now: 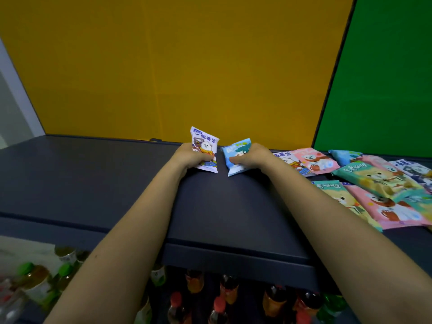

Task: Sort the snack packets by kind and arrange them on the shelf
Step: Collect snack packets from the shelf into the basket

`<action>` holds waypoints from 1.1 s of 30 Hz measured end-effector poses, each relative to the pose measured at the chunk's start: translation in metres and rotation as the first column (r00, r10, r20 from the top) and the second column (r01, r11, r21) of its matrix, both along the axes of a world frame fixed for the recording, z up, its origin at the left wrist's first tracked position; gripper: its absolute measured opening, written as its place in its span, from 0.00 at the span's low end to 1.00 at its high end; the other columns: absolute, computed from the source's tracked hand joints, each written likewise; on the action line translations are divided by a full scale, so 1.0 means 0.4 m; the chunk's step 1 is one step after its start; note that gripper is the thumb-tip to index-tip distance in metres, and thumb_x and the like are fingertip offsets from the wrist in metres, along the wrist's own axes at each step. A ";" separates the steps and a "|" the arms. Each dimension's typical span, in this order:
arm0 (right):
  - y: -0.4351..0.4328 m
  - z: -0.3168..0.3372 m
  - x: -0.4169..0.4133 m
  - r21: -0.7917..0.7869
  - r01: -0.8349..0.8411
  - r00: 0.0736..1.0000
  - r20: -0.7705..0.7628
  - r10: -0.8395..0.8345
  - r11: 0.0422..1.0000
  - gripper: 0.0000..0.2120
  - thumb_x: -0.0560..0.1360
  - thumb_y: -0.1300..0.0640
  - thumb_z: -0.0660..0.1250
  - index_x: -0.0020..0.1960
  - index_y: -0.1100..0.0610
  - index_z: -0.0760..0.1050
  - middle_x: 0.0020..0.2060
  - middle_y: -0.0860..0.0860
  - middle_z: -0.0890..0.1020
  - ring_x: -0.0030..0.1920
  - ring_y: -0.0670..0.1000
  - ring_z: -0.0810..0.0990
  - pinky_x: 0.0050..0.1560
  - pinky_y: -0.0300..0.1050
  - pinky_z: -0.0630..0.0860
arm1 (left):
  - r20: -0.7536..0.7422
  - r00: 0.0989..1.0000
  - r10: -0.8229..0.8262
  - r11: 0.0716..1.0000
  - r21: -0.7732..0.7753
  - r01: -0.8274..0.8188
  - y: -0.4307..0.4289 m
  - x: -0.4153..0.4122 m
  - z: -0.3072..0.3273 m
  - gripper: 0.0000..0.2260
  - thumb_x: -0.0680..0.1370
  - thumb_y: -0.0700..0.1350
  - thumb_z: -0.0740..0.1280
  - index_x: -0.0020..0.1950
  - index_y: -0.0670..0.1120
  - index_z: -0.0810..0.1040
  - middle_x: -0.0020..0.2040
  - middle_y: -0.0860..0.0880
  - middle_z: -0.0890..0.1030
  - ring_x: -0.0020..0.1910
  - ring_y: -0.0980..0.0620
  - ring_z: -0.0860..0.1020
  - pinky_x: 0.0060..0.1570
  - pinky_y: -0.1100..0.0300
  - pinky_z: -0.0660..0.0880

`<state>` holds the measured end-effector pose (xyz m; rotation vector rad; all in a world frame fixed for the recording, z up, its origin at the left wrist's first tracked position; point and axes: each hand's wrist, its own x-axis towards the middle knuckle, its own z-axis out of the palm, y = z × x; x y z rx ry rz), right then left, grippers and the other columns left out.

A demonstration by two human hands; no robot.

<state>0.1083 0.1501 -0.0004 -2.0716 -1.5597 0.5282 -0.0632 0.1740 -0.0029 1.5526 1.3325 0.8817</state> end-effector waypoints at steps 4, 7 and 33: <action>-0.072 0.008 0.020 0.139 -0.014 0.980 -0.196 0.041 0.990 0.17 0.74 0.57 0.67 0.61 0.62 0.75 0.60 0.58 0.79 0.54 0.54 0.78 0.41 0.39 0.70 | -0.010 1.000 -0.013 1.000 -0.012 0.013 -0.073 -0.033 0.023 0.04 0.75 0.39 0.68 0.47 0.40 0.76 0.30 0.47 0.80 0.16 0.57 0.71 0.18 0.70 0.64; -0.145 0.035 0.041 0.243 0.013 0.955 -0.289 0.060 0.970 0.18 0.76 0.57 0.65 0.63 0.63 0.73 0.59 0.58 0.79 0.50 0.53 0.77 0.31 0.37 0.70 | 0.077 0.997 0.018 0.998 0.053 -0.022 -0.155 -0.072 0.047 0.05 0.75 0.40 0.68 0.48 0.40 0.76 0.33 0.46 0.80 0.17 0.58 0.73 0.18 0.70 0.66; -0.758 -0.374 -0.777 0.218 -0.759 0.408 -0.574 0.710 0.613 0.12 0.75 0.53 0.67 0.54 0.55 0.69 0.44 0.44 0.79 0.41 0.39 0.79 0.40 0.36 0.75 | 0.220 0.385 0.896 0.407 -0.061 -0.912 -1.381 -0.798 -0.416 0.05 0.76 0.41 0.67 0.41 0.48 0.73 0.25 0.55 0.78 0.20 0.62 0.70 0.19 0.69 0.64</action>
